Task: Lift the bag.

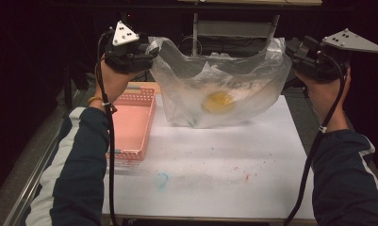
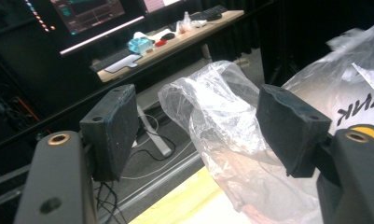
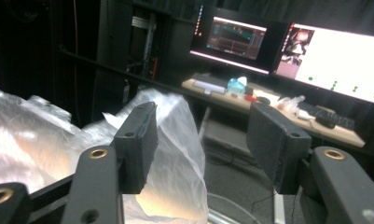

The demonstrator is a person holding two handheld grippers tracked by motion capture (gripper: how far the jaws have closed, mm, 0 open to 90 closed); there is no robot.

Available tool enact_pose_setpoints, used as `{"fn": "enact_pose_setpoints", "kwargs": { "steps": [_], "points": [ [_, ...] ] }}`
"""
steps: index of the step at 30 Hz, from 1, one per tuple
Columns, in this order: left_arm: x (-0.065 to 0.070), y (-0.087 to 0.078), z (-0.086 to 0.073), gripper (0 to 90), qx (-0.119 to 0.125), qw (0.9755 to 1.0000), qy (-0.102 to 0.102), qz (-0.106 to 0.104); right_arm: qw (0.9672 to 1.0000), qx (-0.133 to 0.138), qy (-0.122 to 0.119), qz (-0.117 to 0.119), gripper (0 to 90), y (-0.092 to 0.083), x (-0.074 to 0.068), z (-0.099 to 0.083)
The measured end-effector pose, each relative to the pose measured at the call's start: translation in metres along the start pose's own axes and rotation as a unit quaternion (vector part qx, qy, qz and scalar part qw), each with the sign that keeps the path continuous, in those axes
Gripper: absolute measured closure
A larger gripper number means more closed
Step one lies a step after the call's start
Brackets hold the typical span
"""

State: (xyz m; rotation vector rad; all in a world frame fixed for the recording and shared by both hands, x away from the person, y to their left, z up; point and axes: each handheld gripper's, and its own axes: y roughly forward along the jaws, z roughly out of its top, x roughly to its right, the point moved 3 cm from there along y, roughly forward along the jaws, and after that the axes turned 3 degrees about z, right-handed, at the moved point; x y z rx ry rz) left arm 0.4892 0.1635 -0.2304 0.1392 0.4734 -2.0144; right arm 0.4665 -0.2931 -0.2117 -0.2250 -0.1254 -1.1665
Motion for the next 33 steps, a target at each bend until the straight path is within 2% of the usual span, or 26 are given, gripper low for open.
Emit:
{"fn": "enact_pose_setpoints", "kwargs": {
  "steps": [6, 9, 13, 14, 18, 23, 27, 29, 31, 33],
  "points": [
    [0.006, -0.008, -0.017, 29.3, 0.008, 0.9999, 0.009, 0.005, 0.9999, 0.006, -0.008, 0.009, 35.7, -0.022, -0.01, -0.02],
    [0.011, -0.019, -0.024, 27.5, 0.025, 0.9996, 0.006, -0.007, 0.9997, 0.01, -0.002, 0.023, 32.6, -0.034, -0.018, -0.034],
    [0.018, -0.037, -0.03, 25.7, 0.049, 0.9986, 0.004, -0.016, 0.9995, 0.01, -0.002, 0.03, 30.1, -0.044, -0.026, -0.052],
    [0.019, -0.044, -0.032, 25.6, 0.058, 0.9981, 0.005, -0.021, 0.9994, 0.012, 0.004, 0.034, 30.1, -0.046, -0.027, -0.055],
    [0.027, -0.067, -0.044, 23.8, 0.076, 0.9968, 0.013, -0.02, 0.9989, 0.016, 0.01, 0.042, 28.6, -0.059, -0.031, -0.065],
    [0.044, -0.074, -0.072, 23.6, 0.049, 0.9979, 0.034, -0.026, 0.9986, 0.022, 0.012, 0.046, 25.3, -0.077, -0.034, -0.06],
    [0.055, -0.072, -0.092, 23.6, 0.034, 0.9984, 0.024, -0.039, 0.9985, 0.03, 0.0, 0.046, 22.9, -0.092, -0.037, -0.041],
    [0.062, -0.071, -0.101, 23.6, 0.031, 0.9982, 0.022, -0.047, 0.9978, 0.041, 0.006, 0.051, 22.6, -0.1, -0.038, -0.033],
    [0.068, -0.07, -0.11, 23.6, 0.028, 0.9978, 0.025, -0.054, 0.997, 0.045, 0.002, 0.062, 22.2, -0.106, -0.043, -0.032],
    [0.073, -0.072, -0.117, 23.6, 0.026, 0.9975, 0.028, -0.059, 0.9967, 0.035, 0.0, 0.074, 21.5, -0.108, -0.05, -0.038]
  ]
}}
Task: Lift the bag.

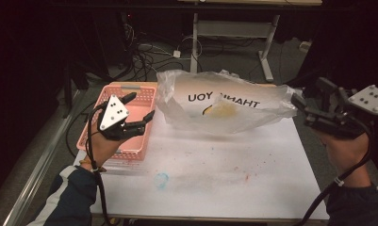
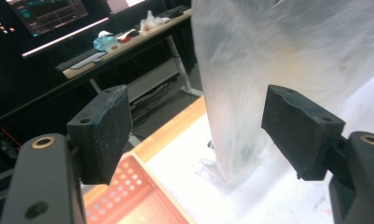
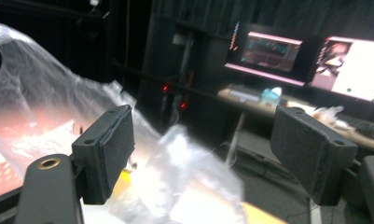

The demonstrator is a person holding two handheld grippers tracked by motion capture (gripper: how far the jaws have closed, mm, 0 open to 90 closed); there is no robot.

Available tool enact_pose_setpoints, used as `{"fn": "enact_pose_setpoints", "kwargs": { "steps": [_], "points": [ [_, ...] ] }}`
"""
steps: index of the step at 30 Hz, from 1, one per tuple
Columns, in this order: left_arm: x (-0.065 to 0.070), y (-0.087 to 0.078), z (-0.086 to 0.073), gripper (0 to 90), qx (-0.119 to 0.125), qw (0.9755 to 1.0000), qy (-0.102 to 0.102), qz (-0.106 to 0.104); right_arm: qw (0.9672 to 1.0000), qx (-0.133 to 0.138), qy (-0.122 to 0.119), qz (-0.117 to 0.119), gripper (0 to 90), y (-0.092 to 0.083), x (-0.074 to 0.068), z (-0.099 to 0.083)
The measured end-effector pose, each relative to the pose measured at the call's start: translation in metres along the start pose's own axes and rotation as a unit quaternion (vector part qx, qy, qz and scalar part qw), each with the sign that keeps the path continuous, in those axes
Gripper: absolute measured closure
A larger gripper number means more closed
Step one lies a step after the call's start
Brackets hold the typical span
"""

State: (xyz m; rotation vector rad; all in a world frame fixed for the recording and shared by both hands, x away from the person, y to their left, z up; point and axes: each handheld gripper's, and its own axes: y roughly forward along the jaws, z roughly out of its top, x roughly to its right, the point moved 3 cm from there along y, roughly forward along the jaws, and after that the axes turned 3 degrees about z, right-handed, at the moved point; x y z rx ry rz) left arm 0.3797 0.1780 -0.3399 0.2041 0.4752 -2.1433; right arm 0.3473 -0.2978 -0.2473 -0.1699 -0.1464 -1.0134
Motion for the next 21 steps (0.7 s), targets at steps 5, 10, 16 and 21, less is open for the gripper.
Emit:
{"fn": "enact_pose_setpoints", "kwargs": {
  "steps": [5, 10, 16, 21],
  "points": [
    [0.01, -0.009, -0.021, 18.5, -0.017, 0.9998, 0.001, -0.008, 0.9998, -0.015, -0.004, 0.012, 19.7, -0.004, -0.014, -0.021],
    [0.024, -0.013, -0.05, 17.2, -0.039, 0.9992, 0.003, -0.009, 0.9991, -0.032, -0.007, 0.025, 17.4, -0.01, -0.024, -0.049],
    [0.036, -0.017, -0.074, 17.2, -0.052, 0.9985, 0.007, -0.018, 0.9965, -0.071, -0.008, 0.044, 16.4, -0.01, -0.037, -0.089],
    [0.037, -0.02, -0.086, 17.2, -0.066, 0.9976, 0.004, -0.021, 0.9954, -0.08, -0.005, 0.053, 17.6, -0.011, -0.043, -0.096]
  ]
}}
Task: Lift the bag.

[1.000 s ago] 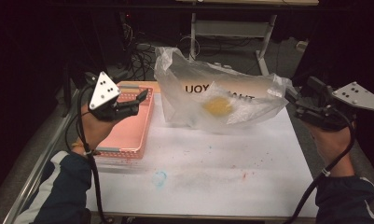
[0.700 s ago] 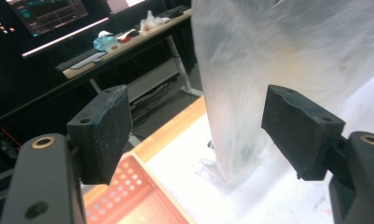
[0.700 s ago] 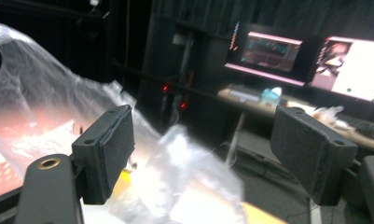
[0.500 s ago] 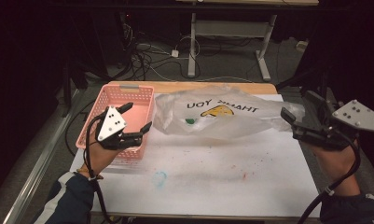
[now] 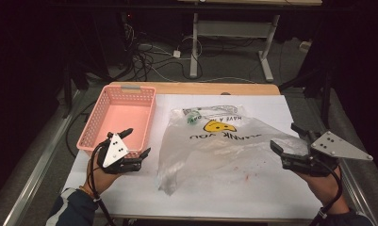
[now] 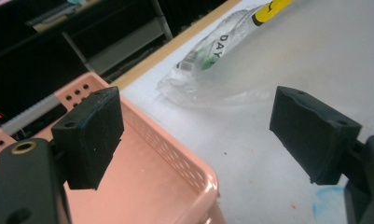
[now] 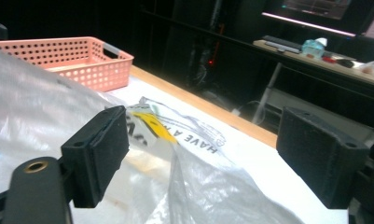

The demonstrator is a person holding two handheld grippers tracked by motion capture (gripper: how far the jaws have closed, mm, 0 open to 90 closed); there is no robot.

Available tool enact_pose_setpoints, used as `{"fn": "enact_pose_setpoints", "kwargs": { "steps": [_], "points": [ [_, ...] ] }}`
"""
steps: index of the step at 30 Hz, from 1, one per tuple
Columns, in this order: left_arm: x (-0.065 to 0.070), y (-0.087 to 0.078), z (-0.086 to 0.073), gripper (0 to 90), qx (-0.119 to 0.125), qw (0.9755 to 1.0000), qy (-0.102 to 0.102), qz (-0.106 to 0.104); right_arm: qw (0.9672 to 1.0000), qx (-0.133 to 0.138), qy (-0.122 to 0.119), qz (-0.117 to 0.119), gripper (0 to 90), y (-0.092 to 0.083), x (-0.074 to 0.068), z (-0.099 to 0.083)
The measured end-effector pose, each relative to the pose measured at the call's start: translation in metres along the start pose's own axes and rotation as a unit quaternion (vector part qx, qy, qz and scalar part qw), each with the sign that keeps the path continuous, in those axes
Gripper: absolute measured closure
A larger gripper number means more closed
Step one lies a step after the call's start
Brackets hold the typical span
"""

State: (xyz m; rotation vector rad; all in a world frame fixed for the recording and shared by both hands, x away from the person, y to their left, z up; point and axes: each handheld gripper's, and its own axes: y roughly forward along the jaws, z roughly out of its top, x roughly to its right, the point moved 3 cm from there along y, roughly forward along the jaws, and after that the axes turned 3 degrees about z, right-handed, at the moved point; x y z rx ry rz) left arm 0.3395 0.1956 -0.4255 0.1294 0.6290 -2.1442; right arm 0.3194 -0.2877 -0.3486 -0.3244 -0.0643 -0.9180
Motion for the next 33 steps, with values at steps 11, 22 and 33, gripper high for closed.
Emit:
{"fn": "enact_pose_setpoints", "kwargs": {
  "steps": [11, 22, 33],
  "points": [
    [0.0, 0.0, -0.002, 17.2, -0.003, 1.0, -0.003, 0.0, 0.9998, -0.01, -0.005, 0.014, 18.9, 0.005, -0.008, -0.004],
    [0.001, 0.001, -0.001, 17.2, -0.004, 1.0, -0.005, -0.005, 0.9996, -0.02, -0.007, 0.02, 19.1, 0.007, -0.012, -0.011],
    [0.002, 0.004, -0.002, 17.2, -0.006, 0.9999, -0.003, -0.008, 0.9992, -0.031, -0.011, 0.025, 19.2, 0.018, -0.012, -0.024]
  ]
}}
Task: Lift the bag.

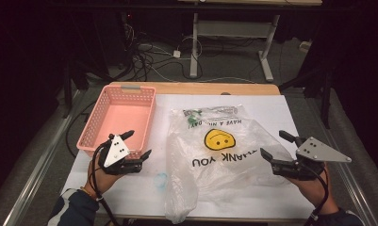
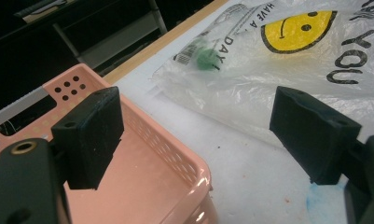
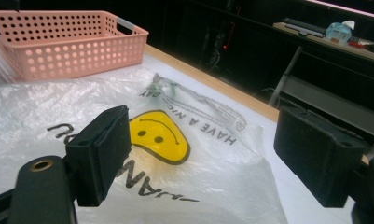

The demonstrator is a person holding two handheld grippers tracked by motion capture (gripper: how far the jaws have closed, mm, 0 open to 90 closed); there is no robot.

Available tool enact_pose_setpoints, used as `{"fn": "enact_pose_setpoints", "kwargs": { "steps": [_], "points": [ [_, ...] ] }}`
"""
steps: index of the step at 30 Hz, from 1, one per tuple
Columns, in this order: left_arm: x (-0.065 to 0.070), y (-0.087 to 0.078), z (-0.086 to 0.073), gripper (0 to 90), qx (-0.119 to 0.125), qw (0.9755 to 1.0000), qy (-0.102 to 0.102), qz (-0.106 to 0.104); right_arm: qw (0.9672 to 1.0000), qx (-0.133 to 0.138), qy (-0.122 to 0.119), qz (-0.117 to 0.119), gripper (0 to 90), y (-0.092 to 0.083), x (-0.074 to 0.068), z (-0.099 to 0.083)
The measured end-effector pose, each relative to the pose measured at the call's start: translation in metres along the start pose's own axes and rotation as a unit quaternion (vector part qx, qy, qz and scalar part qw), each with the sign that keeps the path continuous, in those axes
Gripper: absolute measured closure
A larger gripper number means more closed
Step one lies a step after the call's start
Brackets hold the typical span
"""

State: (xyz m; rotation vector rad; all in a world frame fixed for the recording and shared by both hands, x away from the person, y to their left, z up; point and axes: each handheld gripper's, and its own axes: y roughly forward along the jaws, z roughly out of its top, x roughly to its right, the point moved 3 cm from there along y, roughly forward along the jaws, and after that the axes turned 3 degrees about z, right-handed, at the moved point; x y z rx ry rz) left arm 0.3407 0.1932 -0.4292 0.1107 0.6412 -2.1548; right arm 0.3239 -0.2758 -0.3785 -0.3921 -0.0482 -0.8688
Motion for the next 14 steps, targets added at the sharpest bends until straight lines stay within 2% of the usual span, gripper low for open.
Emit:
{"fn": "enact_pose_setpoints", "kwargs": {
  "steps": [5, 14],
  "points": [
    [0.0009, -0.0001, 0.0003, 17.2, 0.0, 1.0, 0.003, 0.0, 1.0, -0.008, 0.003, 0.0, 19.1, 0.0024, 0.0015, -0.0055],
    [0.0032, 0.0011, 0.0026, 17.2, 0.001, 1.0, 0.005, -0.002, 1.0, 0.002, 0.005, 0.004, 18.8, 0.0009, 0.0007, -0.003]
  ]
}}
